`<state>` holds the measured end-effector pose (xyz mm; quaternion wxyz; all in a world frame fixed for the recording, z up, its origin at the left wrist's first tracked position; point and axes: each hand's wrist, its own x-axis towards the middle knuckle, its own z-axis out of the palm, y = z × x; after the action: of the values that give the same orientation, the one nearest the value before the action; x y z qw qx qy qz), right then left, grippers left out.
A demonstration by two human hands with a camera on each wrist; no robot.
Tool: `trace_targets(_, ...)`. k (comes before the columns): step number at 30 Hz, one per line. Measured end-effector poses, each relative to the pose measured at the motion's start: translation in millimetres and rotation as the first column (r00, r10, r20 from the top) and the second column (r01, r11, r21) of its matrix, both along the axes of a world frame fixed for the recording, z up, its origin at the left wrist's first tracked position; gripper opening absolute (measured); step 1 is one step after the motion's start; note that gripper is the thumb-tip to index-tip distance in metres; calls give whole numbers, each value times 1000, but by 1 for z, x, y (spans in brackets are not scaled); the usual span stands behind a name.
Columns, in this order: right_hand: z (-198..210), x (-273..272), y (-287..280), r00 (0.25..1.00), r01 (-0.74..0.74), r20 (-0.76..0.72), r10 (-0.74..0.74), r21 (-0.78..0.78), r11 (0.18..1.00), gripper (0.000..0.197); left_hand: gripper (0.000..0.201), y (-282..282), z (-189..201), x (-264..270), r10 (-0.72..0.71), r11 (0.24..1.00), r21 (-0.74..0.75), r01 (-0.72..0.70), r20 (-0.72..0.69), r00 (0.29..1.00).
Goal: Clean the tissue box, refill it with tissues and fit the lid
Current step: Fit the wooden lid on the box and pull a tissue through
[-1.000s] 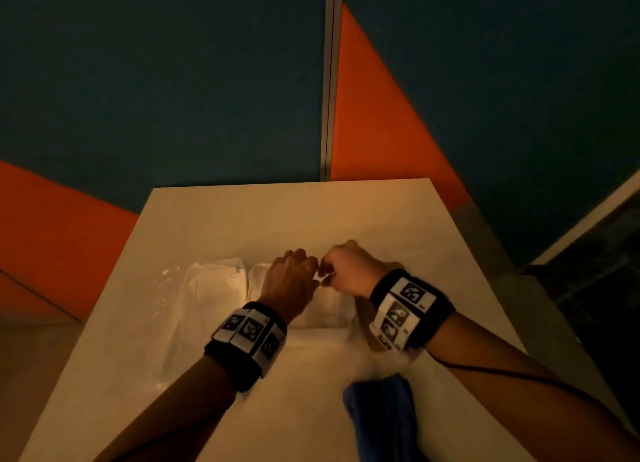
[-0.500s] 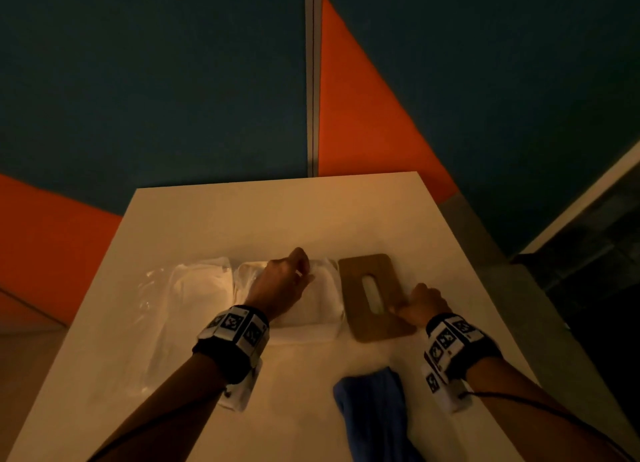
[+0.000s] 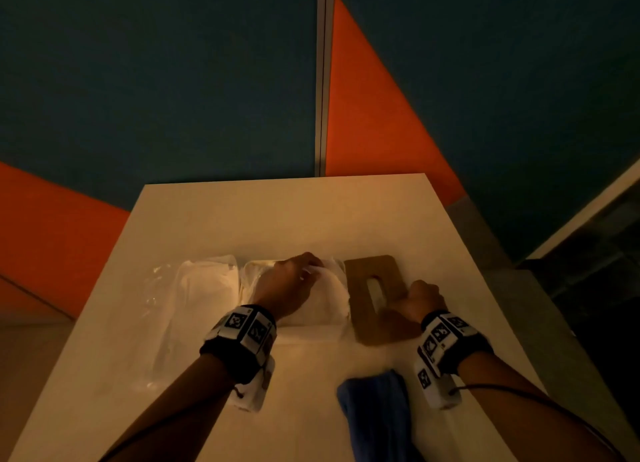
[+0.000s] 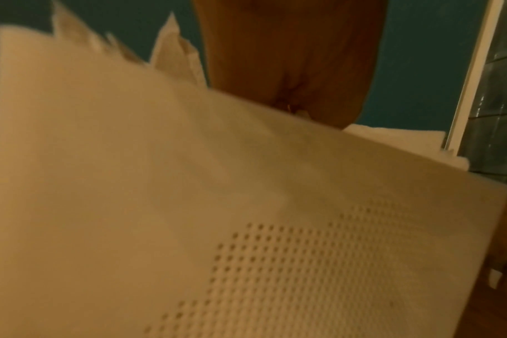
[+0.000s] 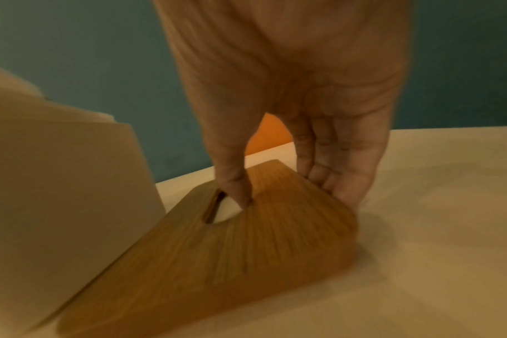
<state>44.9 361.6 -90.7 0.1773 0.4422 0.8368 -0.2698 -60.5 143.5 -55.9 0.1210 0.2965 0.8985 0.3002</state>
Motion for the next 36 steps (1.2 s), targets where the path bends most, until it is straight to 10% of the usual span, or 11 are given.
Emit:
trace_targets(8, 8, 17, 16, 999, -27, -32, 32, 144, 989, 68, 11, 1, 1, -4, 78, 994, -96, -59, 204, 976)
trace_targets(13, 33, 16, 33, 951, -14, -308, 29, 51, 999, 39, 21, 1, 8, -3, 103, 993, -81, -86, 237, 966)
trace_targets(19, 104, -15, -4, 751, -465, -503, 428, 56, 883, 57, 16, -6, 15, -3, 156, 988, -68, -141, 359, 920)
trace_targets(26, 112, -65, -57, 566, -765, -314, 762, 143, 628, 64, 35, -26, 7, -8, 236, 927, 58, -370, 677, 697)
trace_targets(31, 104, -81, -56, 577, -770, -283, 766, 125, 626, 66, 39, -32, 35, 9, 142, 921, 115, -372, 790, 597)
trace_targets(36, 96, -89, -49, 595, -760, -280, 753, 109, 641, 65, 35, -32, 29, -3, 63, 807, 136, -574, 948, 313)
